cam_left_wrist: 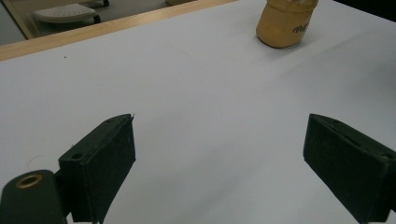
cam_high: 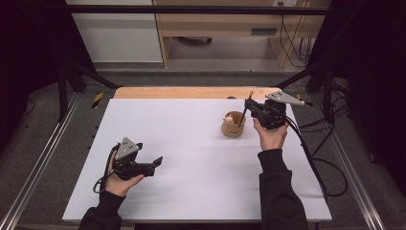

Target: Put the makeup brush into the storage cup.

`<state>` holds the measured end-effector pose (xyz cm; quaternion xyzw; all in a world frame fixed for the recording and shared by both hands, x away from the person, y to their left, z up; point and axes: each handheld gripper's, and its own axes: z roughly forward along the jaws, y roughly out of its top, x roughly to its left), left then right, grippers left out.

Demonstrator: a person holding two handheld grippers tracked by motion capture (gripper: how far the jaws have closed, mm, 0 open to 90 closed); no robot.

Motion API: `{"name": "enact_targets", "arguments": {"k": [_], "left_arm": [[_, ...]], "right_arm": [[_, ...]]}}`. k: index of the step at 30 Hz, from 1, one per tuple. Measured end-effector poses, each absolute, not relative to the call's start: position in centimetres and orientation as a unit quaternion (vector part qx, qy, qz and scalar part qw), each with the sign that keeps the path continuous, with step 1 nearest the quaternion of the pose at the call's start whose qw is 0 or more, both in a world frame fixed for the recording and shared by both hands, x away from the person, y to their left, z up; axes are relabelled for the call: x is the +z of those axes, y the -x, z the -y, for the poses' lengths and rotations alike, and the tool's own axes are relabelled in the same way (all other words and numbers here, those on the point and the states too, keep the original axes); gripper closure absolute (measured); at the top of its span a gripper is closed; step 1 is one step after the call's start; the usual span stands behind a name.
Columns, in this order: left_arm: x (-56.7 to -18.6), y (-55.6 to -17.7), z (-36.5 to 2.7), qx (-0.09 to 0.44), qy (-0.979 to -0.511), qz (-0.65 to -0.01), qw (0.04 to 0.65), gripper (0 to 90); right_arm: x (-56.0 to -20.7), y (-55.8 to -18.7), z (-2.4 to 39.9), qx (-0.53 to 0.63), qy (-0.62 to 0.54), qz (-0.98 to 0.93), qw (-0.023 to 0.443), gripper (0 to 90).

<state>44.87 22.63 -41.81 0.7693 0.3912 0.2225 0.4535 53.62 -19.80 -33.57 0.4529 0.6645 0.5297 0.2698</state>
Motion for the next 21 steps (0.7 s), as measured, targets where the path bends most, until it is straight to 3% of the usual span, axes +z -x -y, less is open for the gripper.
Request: {"name": "enact_targets", "arguments": {"k": [21], "left_arm": [[-41.7, -44.9, -22.8, 0.222, -0.771, -0.388, 0.453, 8.8]], "right_arm": [[-34.2, -56.5, 19.2, 0.518, -0.468, -0.656, 0.286, 83.8]]}}
